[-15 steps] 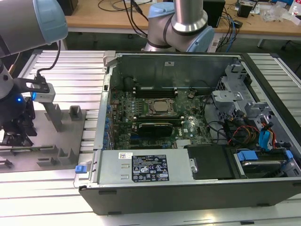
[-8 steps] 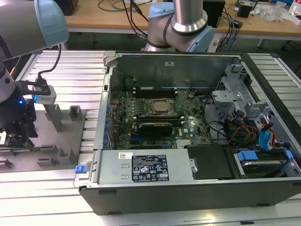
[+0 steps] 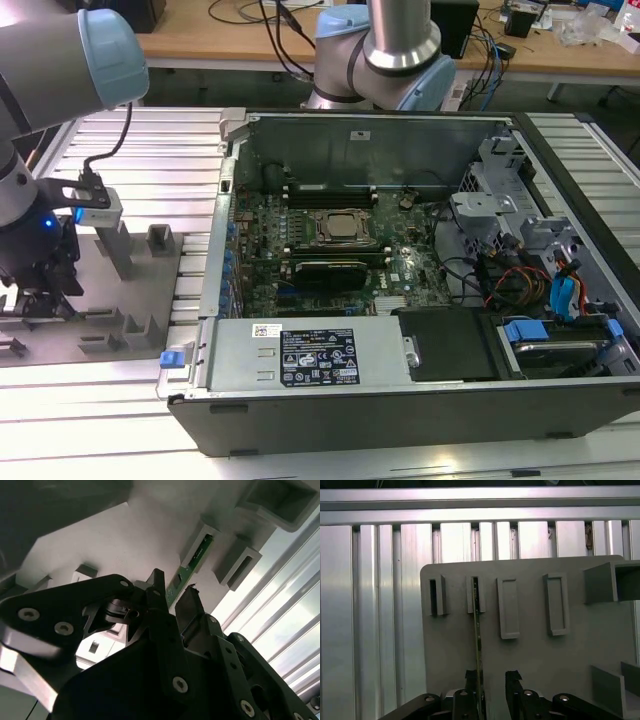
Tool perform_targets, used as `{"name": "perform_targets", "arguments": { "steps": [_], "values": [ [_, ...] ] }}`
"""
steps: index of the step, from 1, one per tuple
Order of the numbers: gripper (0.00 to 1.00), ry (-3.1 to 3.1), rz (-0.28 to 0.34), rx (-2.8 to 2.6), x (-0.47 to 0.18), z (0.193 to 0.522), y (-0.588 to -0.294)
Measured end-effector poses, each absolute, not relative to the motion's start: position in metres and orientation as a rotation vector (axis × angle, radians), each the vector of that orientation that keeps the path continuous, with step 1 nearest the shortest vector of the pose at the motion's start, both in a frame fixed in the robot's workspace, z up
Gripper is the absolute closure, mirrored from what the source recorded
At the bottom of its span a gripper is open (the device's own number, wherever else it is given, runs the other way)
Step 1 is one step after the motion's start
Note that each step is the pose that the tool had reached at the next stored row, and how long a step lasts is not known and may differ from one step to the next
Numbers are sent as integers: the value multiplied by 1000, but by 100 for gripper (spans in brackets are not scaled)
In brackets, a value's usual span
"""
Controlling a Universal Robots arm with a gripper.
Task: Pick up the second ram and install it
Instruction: 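Pick up the second ram and move it above second insertion slot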
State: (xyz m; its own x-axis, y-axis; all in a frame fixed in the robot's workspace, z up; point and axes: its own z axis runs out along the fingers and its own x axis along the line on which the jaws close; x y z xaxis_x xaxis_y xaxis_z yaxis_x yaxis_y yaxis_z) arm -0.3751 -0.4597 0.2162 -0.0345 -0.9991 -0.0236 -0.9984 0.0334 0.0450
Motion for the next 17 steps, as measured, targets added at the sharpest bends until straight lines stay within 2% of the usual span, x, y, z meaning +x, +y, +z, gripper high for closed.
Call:
{"name": "perform_targets", "arguments": {
  "steps": [17],
  "values": [
    [64,-2228,-84,2198,-388,205,-469]
  ]
}}
